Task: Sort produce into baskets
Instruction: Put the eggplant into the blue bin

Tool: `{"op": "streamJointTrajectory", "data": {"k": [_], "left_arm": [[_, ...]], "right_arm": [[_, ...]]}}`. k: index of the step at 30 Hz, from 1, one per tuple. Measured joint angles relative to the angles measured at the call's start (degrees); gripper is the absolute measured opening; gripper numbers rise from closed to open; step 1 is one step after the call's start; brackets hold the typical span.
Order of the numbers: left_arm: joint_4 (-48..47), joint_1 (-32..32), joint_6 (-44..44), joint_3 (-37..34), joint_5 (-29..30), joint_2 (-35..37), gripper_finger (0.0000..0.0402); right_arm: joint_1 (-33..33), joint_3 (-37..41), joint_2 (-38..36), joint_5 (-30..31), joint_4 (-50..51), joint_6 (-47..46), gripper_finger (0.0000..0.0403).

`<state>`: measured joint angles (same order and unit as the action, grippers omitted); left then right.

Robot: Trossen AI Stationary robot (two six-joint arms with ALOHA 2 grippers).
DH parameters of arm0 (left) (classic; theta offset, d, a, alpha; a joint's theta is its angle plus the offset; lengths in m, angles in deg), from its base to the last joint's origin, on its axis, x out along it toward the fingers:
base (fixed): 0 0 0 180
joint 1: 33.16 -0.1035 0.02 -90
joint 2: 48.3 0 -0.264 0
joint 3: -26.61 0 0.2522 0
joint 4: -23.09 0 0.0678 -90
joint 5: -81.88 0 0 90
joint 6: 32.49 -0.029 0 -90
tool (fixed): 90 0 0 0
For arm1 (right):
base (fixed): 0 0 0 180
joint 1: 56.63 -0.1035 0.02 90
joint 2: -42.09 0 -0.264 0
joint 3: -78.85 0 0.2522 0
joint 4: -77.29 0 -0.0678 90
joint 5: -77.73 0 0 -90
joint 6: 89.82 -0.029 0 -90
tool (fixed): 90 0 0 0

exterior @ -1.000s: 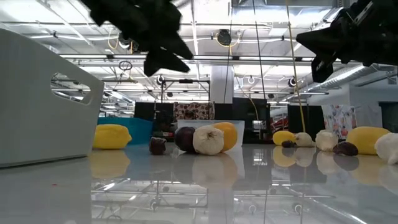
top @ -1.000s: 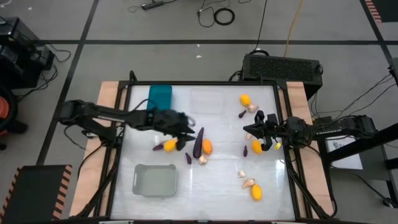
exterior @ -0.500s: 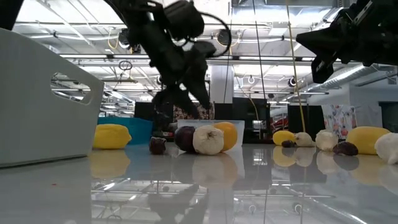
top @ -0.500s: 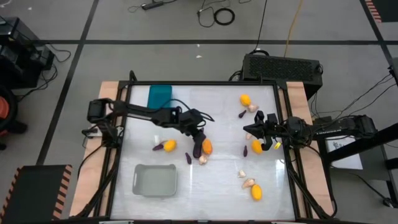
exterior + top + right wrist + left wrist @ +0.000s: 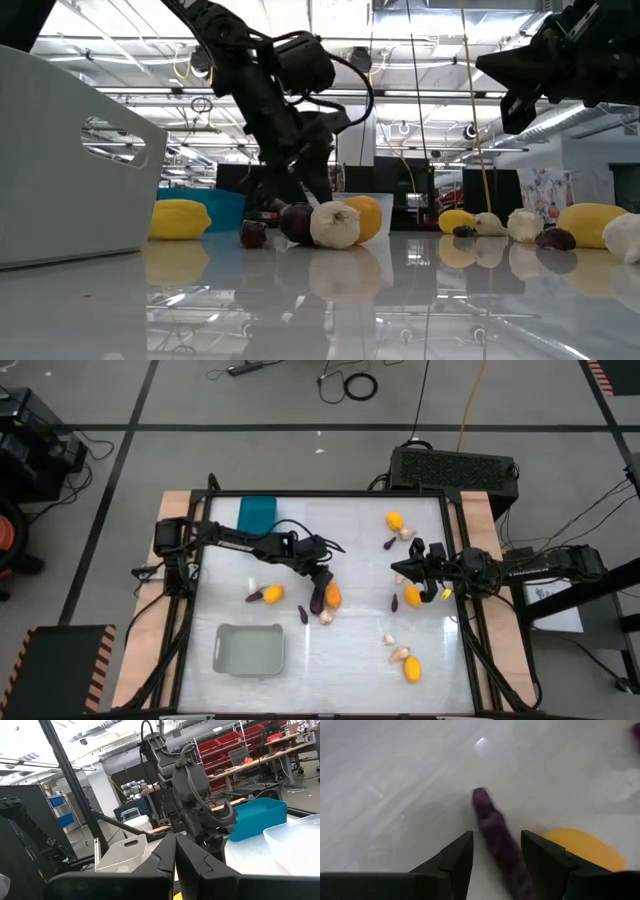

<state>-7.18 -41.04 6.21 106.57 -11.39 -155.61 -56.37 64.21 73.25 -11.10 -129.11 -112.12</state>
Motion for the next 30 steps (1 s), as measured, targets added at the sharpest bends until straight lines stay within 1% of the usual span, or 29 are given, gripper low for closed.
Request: {"op": "streamJointTrajectory", "data": {"k": [11, 16, 22, 25, 30], "left_arm": [[1.83, 0.02, -0.16, -0.02, 0.47, -3.85, 0.0173], [1.97, 0.02, -3.43, 0.0, 0.43, -4.02, 0.0173], [1.85, 0.02, -4.59, 0.0, 0.11, -4.02, 0.0171], [1.84, 0.0, -4.64, -0.01, -0.27, -4.04, 0.0155], [1.87, -0.02, -4.83, 0.46, -0.92, -4.14, 0.0096]], "right_arm": [[0.0, 0.0, 0.08, 0.07, 0.2, 0.93, 0.0004], [0.0, 0.02, 0.28, 0.33, 0.46, 0.93, 0.0004], [0.0, 0.02, 0.28, 0.33, 0.5, 0.93, 0.0004], [0.0, 0.02, 0.28, 0.33, 0.54, 0.93, 0.0004], [0.0, 0.02, 0.28, 0.33, 0.57, 0.95, 0.0004]]}}
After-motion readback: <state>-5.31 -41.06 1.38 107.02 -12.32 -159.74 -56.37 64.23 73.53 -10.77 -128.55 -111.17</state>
